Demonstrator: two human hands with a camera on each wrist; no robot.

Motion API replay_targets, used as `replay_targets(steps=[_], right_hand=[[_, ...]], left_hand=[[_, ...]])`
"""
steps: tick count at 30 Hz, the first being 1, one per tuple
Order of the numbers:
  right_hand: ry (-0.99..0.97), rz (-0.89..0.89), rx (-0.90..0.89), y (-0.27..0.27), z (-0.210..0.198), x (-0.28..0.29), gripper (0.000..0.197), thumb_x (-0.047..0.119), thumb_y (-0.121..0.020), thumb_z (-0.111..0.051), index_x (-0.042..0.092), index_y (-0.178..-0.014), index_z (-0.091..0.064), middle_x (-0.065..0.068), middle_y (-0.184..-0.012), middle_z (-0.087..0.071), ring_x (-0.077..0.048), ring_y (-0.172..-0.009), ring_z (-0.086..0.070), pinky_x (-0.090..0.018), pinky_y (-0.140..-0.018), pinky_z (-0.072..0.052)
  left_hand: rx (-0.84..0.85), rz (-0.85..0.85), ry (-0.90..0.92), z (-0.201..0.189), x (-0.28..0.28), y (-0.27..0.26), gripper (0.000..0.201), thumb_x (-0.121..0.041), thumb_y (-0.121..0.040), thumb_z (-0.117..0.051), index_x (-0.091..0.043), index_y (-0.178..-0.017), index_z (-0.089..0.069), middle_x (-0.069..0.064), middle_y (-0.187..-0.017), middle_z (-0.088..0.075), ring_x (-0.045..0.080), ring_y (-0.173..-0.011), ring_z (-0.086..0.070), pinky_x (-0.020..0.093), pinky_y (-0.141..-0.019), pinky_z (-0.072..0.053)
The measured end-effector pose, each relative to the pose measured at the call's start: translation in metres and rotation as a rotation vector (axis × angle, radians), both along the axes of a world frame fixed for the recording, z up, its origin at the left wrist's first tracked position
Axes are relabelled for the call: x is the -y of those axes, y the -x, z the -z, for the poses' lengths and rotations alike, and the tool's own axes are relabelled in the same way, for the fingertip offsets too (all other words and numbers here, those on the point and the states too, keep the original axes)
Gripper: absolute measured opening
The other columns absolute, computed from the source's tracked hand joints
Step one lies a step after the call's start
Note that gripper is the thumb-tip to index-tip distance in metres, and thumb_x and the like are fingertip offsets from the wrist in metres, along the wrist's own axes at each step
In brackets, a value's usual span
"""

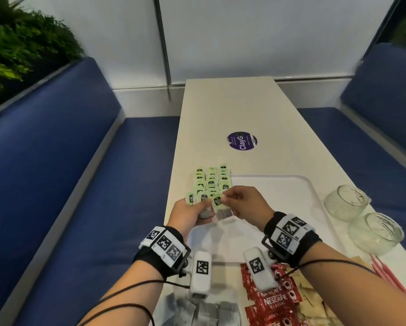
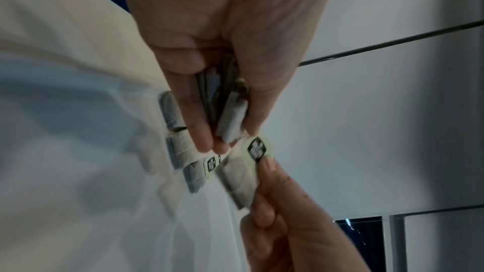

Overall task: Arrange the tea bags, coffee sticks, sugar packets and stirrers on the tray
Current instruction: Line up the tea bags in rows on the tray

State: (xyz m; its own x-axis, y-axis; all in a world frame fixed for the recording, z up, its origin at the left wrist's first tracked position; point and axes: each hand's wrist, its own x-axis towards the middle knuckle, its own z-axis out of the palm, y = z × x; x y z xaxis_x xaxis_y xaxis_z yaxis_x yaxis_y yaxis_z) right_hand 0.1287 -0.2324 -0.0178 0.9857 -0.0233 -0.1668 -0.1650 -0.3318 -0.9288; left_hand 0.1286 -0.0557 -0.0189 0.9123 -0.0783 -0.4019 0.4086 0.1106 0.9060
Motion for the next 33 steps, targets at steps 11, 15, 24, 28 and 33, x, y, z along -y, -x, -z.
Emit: replay_targets(steps=[11, 15, 24, 28, 33], right_hand=[[0.174, 0.054, -0.109, -0.025, 0.034, 0.033, 0.007, 0.008, -0.087, -0.07, 0.011, -0.083, -0.065, -0.007, -0.07, -0.071, -0.017, -0.05, -0.067, -0.028, -0.052, -0.056], [0.075, 0.073, -0.121, -0.032, 0.037, 0.025, 0.006, 0.005, -0.086, -0.069, 0.007, -0.086, -0.063, -0.002, -0.06, -0.069, -0.028, -0.058, -0.07, -0.039, -0.062, -0.061], [0.087, 0.091, -0.113, -0.031, 0.035, 0.018, 0.012, 0.009, -0.086, -0.07, 0.007, -0.091, -0.058, -0.009, -0.074, -0.069, -0.022, -0.054, -0.069, -0.028, -0.052, -0.056], [0.15, 0.164, 0.023, -0.027, 0.033, 0.019, 0.018, 0.027, -0.082, -0.075, 0.022, -0.09, -0.06, 0.001, -0.094, -0.064, -0.019, -0.07, -0.063, -0.03, -0.061, -0.052], [0.037, 0.022, 0.082, -0.017, 0.011, 0.005, 0.015, 0.037, -0.081, -0.075, 0.027, -0.092, -0.069, 0.002, -0.089, -0.069, -0.014, -0.068, -0.061, -0.029, -0.066, -0.05]], left_hand=[[-0.139, -0.148, -0.013, 0.02, -0.009, -0.025, 0.008, -0.006, -0.094, -0.06, 0.002, -0.095, -0.058, 0.019, -0.088, -0.065, 0.032, -0.083, -0.07, 0.04, -0.076, -0.062], [-0.111, -0.164, -0.012, 0.024, -0.013, -0.027, 0.012, -0.004, -0.094, -0.057, 0.005, -0.102, -0.06, 0.025, -0.102, -0.069, 0.032, -0.089, -0.073, 0.038, -0.078, -0.062], [-0.061, -0.133, 0.055, 0.023, -0.015, -0.015, 0.016, -0.004, -0.093, -0.063, 0.001, -0.108, -0.068, 0.018, -0.102, -0.074, 0.03, -0.093, -0.073, 0.042, -0.088, -0.058], [-0.056, -0.098, 0.062, 0.019, -0.012, -0.01, 0.022, -0.003, -0.088, -0.069, 0.005, -0.109, -0.067, 0.02, -0.099, -0.074, 0.031, -0.09, -0.074, 0.043, -0.088, -0.058], [-0.04, -0.031, 0.06, 0.01, -0.003, -0.003, 0.022, -0.002, -0.088, -0.069, 0.001, -0.109, -0.068, 0.017, -0.098, -0.075, 0.03, -0.088, -0.074, 0.038, -0.082, -0.06]])
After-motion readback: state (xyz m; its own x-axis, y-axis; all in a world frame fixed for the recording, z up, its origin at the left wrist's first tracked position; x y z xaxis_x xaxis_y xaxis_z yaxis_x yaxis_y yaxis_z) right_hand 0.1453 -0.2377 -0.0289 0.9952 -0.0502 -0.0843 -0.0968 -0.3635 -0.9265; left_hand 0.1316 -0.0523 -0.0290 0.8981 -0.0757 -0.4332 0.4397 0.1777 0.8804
